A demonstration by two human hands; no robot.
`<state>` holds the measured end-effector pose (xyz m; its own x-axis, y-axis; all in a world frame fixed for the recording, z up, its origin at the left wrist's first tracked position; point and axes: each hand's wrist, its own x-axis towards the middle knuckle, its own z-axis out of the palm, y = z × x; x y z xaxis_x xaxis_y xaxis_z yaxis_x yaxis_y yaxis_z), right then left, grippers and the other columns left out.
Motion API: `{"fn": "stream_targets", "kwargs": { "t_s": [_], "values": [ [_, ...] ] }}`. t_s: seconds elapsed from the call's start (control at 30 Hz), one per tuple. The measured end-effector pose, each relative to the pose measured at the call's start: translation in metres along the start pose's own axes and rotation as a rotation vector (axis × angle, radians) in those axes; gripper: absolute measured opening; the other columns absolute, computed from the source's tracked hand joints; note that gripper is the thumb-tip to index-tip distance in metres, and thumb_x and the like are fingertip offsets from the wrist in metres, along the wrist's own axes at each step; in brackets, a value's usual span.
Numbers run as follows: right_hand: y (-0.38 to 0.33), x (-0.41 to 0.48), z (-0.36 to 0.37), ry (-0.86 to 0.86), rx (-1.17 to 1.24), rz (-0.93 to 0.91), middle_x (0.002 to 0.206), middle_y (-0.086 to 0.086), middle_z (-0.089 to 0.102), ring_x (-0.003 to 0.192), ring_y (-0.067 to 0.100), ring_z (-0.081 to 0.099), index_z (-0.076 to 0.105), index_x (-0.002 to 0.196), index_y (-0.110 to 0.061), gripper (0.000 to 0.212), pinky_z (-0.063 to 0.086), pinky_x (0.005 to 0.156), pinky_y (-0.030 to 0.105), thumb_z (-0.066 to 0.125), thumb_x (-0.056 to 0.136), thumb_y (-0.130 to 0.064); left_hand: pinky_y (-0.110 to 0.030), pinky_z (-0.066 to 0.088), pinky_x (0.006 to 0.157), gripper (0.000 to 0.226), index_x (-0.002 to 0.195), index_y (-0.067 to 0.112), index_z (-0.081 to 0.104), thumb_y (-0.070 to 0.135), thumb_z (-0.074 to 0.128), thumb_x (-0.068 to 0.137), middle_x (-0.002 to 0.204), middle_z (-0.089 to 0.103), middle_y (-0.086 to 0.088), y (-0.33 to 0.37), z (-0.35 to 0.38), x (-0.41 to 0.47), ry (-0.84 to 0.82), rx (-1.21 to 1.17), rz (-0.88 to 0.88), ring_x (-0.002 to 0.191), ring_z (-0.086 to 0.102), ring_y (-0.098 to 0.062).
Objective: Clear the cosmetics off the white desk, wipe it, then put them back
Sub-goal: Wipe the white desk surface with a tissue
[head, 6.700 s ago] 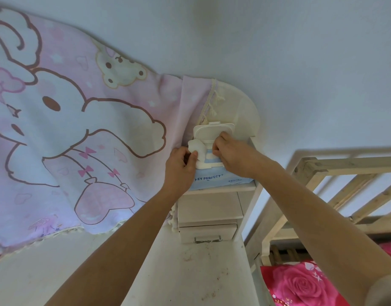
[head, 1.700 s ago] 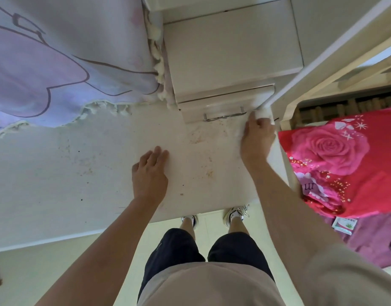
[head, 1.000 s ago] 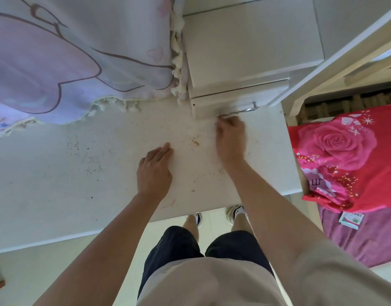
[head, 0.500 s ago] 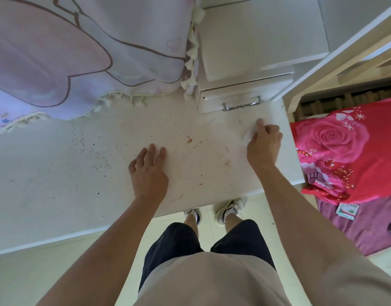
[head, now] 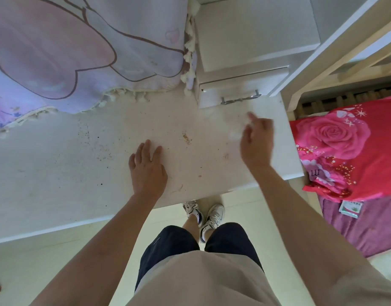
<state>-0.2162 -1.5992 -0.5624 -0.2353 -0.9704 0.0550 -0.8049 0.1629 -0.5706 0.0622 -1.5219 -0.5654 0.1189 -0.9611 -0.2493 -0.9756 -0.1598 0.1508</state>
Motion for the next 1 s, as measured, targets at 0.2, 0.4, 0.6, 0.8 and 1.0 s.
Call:
{"fn": "stream_targets", "kwargs": {
  "t_s": [0.2,0.4,0.6,0.8,1.0],
  "values": [
    [0.048,-0.049,-0.006,-0.103,-0.341,0.096,0.115,0.025,0.049,0.096,0.041,0.047,0.046,0.139,-0.003,0.059,0.043,0.084,0.047,0.054,0.081,0.002,-0.055,0.032,0.103,0.050,0.135,0.020,0.051,0.010,0.051,0.086,0.140,0.045,-0.015,0.004,0.008,-0.029,0.055,-0.021,-0.127,0.128,0.040,-0.037],
    [-0.045,-0.088,0.047,-0.396,-0.242,-0.261,0.120,0.017,0.047,0.101,0.033,0.045,0.040,0.141,-0.007,0.066,0.042,0.089,0.038,0.049,0.076,0.002,-0.045,0.024,0.116,0.067,0.151,0.016,0.032,-0.002,0.043,0.088,0.160,0.026,-0.006,-0.008,0.010,-0.037,-0.018,-0.049,-0.101,0.147,0.020,-0.027],
    [-0.037,-0.047,0.023,-0.150,0.072,-0.179,0.113,0.019,0.049,0.097,0.037,0.047,0.059,0.131,-0.012,0.058,0.044,0.086,0.042,0.046,0.079,0.011,-0.047,0.030,0.113,0.067,0.149,0.011,0.037,-0.006,0.044,0.084,0.159,0.029,-0.005,-0.012,0.003,-0.034,-0.045,-0.081,-0.091,0.146,0.025,-0.027],
    [0.029,-0.028,0.000,-0.096,-0.344,0.125,0.125,0.021,0.044,0.106,0.040,0.046,0.045,0.141,-0.012,0.057,0.038,0.091,0.045,0.050,0.085,-0.001,-0.057,0.030,0.107,0.057,0.134,0.018,0.054,-0.002,0.054,0.081,0.147,0.044,-0.015,-0.022,0.009,-0.031,0.055,0.000,-0.067,0.134,0.036,-0.040],
    [-0.062,-0.095,0.071,-0.203,-0.290,-0.179,0.108,0.020,0.051,0.087,0.034,0.048,0.047,0.135,-0.002,0.065,0.046,0.078,0.041,0.036,0.072,0.000,-0.051,0.046,0.084,0.052,0.123,0.017,0.064,0.009,0.042,0.075,0.134,0.059,-0.008,-0.053,0.005,-0.025,0.136,-0.022,0.053,0.113,0.054,-0.039]
  ]
}}
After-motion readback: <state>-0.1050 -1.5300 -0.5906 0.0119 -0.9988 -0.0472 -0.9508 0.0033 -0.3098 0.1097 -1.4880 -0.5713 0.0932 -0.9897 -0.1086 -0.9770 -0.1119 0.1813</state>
